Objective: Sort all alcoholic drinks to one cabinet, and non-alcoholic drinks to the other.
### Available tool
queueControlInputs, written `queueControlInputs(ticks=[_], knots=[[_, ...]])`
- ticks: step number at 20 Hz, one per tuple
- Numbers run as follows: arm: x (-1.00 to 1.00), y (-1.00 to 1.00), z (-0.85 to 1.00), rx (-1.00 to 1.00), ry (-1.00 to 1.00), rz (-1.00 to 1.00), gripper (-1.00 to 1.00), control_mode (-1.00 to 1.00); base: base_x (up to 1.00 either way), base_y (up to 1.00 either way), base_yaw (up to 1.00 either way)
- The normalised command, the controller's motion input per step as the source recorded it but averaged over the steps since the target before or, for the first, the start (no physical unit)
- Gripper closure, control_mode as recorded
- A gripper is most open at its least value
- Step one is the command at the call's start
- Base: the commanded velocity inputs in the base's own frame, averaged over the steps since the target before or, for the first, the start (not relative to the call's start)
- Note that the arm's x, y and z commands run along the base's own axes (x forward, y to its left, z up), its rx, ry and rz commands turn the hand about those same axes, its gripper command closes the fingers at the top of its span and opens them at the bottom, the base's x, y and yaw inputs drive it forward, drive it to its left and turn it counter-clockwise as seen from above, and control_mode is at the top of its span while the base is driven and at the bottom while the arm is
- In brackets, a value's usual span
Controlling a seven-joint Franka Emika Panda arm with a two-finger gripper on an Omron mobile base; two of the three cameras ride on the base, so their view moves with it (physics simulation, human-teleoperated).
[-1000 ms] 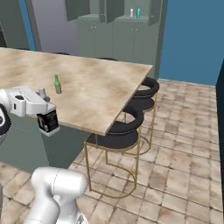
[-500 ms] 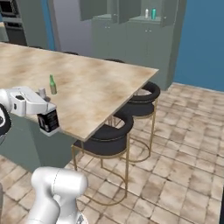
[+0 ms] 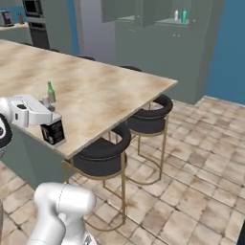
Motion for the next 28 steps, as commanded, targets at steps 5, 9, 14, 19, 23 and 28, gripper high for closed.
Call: queueControlInputs(ticks=[5,9,14,19,23,28], knots=[[0.00,0.00,0.00,0.00,0.00,0.00,1.00,1.00,0.30,-0.77,0.28],[0.00,0.00,0.00,0.00,0.00,0.00,1.00,1.00,0.32,-0.77,0.28],[0.00,0.00,0.00,0.00,0.00,0.00,1.00,1.00,0.32,-0.80,0.29],[0.00,0.00,0.00,0.00,0.00,0.00,1.00,1.00,0.33,-0.83,0.30],[0.00,0.00,0.00,0.00,0.00,0.00,1.00,1.00,0.34,-0.85,0.30],[0.00,0.00,0.00,0.00,0.00,0.00,1.00,1.00,0.34,-0.86,0.30]])
